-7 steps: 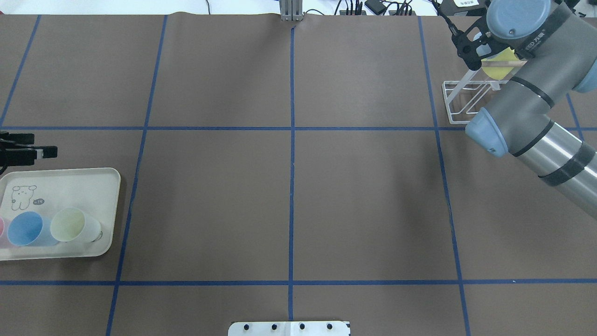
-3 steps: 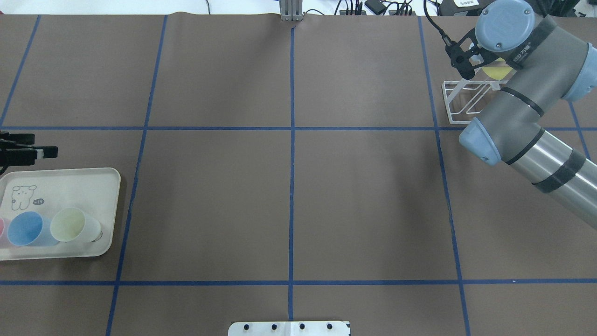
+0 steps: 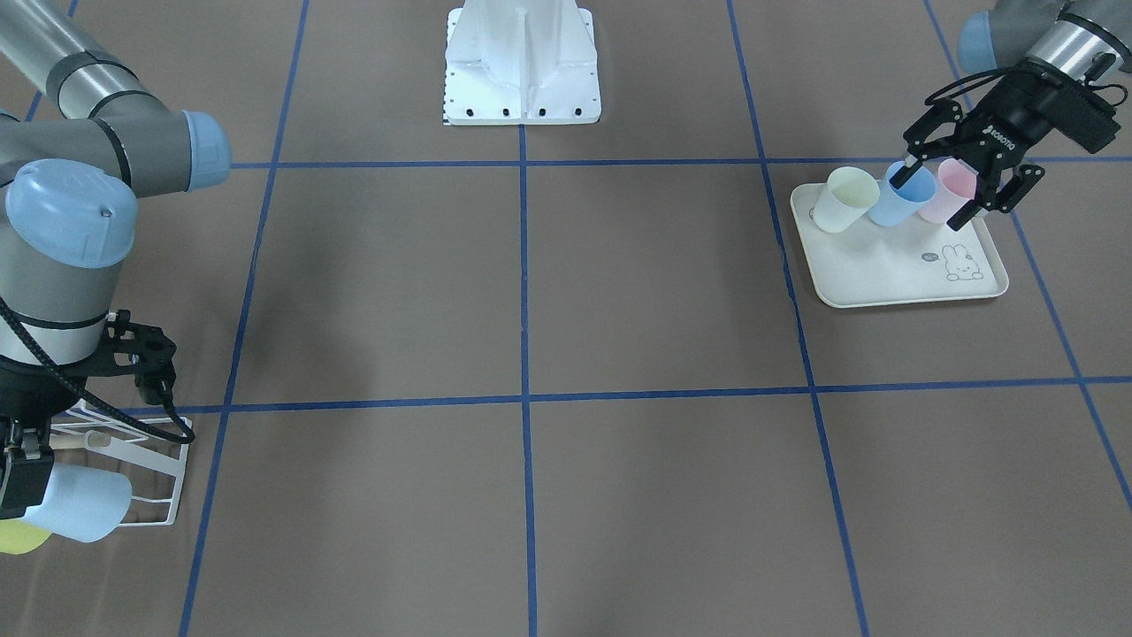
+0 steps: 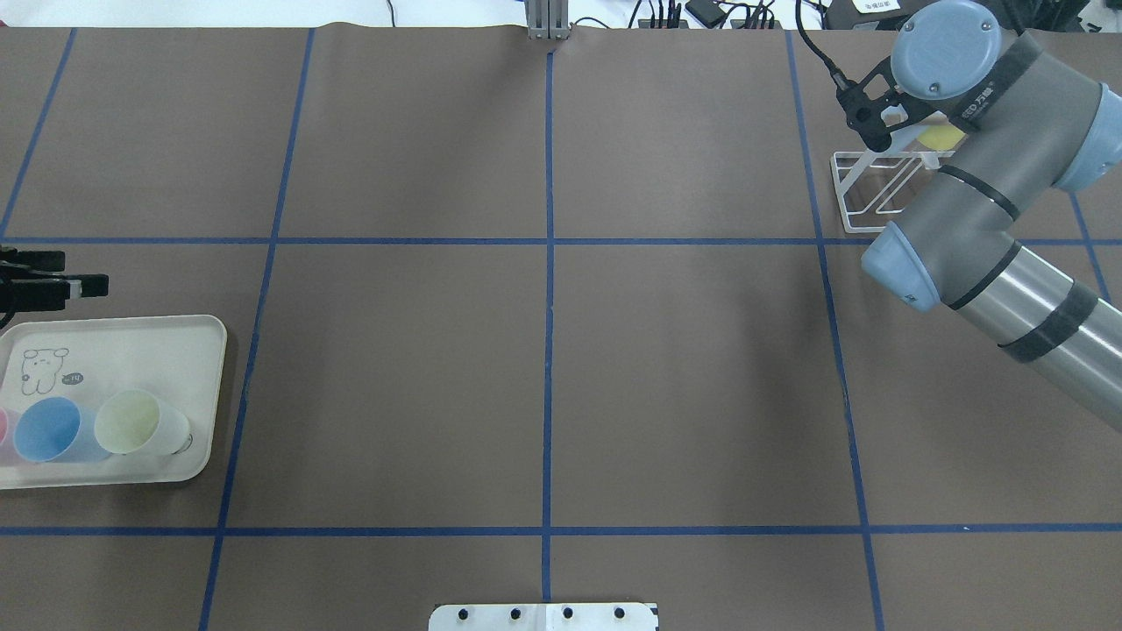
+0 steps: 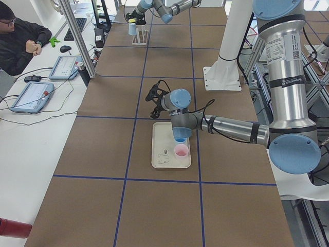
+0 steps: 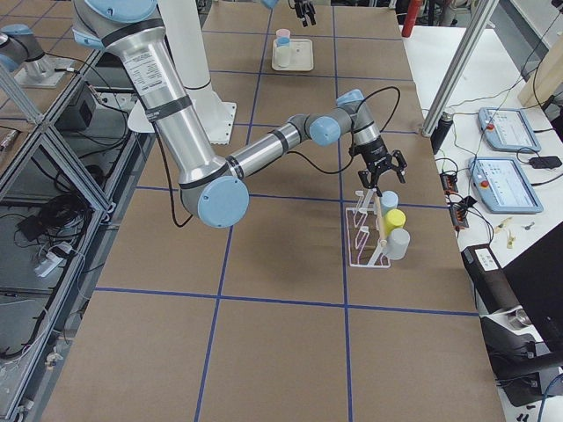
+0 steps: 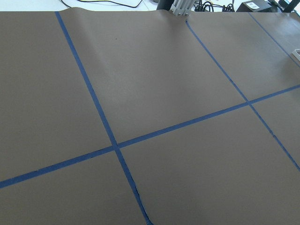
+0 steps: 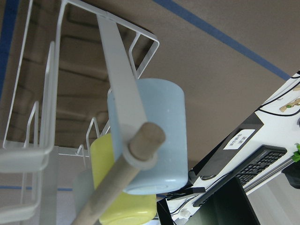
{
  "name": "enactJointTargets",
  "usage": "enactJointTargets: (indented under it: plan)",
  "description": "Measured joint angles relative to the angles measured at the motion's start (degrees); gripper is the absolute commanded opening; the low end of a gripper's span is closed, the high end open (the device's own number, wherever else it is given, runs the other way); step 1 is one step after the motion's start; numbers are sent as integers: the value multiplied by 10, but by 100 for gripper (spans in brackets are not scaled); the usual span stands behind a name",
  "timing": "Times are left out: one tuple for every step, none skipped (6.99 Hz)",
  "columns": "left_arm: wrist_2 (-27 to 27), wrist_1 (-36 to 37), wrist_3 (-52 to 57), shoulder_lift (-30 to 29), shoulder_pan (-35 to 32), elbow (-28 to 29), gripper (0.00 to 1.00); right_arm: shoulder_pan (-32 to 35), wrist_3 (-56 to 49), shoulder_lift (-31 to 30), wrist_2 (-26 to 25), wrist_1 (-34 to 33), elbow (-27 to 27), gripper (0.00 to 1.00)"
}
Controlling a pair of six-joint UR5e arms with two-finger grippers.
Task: Transfer IKEA cup to right arm and place on rack
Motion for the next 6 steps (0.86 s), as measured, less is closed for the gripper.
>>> enactJointTargets:
  plan:
    - [0,0,0,0,0,0,100,0,2,2,0,0,3,98]
    - [0,0,1,1,0,0,100,0,16,4,3,4,10,98]
    - [2,0,3,2,0,0,100,0,54,7,16,12,23,98]
    - [4,2,5,4,-1,-1,100,0,108,9,44,19,42,98]
    - [5,4,7,6,-1,-4,100,-2,174,9,75,23,65,98]
    - [8,5,9,11,-1,-6,100,-8,259,7,101,32,88,99]
